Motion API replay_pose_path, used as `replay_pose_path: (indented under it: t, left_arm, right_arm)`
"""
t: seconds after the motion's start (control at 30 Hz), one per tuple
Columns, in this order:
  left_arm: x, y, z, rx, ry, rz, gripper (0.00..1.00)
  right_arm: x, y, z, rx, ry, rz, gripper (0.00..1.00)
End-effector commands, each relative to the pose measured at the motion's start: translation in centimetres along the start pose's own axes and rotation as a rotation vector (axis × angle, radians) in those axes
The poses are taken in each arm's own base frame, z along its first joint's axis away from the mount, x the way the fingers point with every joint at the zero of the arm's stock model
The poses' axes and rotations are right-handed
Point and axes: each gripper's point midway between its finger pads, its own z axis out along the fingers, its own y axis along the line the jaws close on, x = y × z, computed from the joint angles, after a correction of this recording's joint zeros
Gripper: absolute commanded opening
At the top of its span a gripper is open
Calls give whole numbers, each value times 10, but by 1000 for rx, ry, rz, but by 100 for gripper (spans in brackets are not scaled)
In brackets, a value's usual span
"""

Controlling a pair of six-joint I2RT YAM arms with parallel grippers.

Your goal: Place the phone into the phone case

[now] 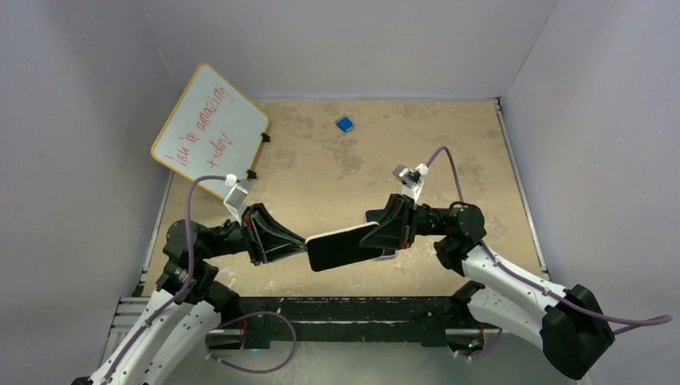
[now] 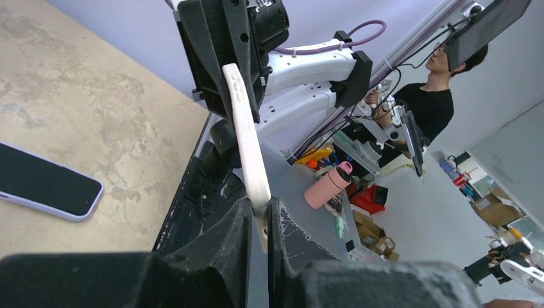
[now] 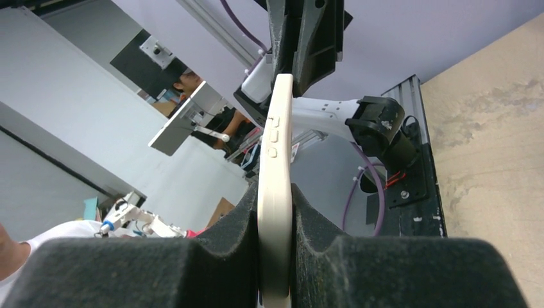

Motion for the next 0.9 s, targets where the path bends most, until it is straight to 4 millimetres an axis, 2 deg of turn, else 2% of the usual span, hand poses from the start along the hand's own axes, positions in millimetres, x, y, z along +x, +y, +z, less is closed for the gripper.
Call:
replay_pose_path:
  t: [0.0,0.13,0.27,0.4,0.53,0.6,0.67,0.8,0.87]
  left_arm:
    - [-4,-23,-1,127,-8,84,0]
    - [-8,-48,-7,277,-72,147,0]
    - [-5,-66,-13,428,-90,148,0]
    - [0,-71,-17,522,-70,119,0]
    - [3,-55,-9,488,-33,65,1]
    - [2,-42,-3,434,-29,38,25]
    - [1,-32,1,372,-40,39,40]
    - [-4,-14,7,219,-41,68,55]
    - [-7,-11,8,156,-37,95,60]
  right_arm:
    - [-21,41,4,-133,-69,-112,0]
    - [-23,48,3,-194,-82,-86,0]
    - [-23,45,3,-248,-90,-35,0]
    - [-25,40,4,-258,-95,-13,0]
    - [-26,48,4,-270,-88,-39,0]
    - [-30,50,4,-266,-96,-40,0]
    - [-33,48,5,-254,-110,-43,0]
    - [-38,43,5,-228,-141,-43,0]
    - [-42,41,5,-221,-160,-48,0]
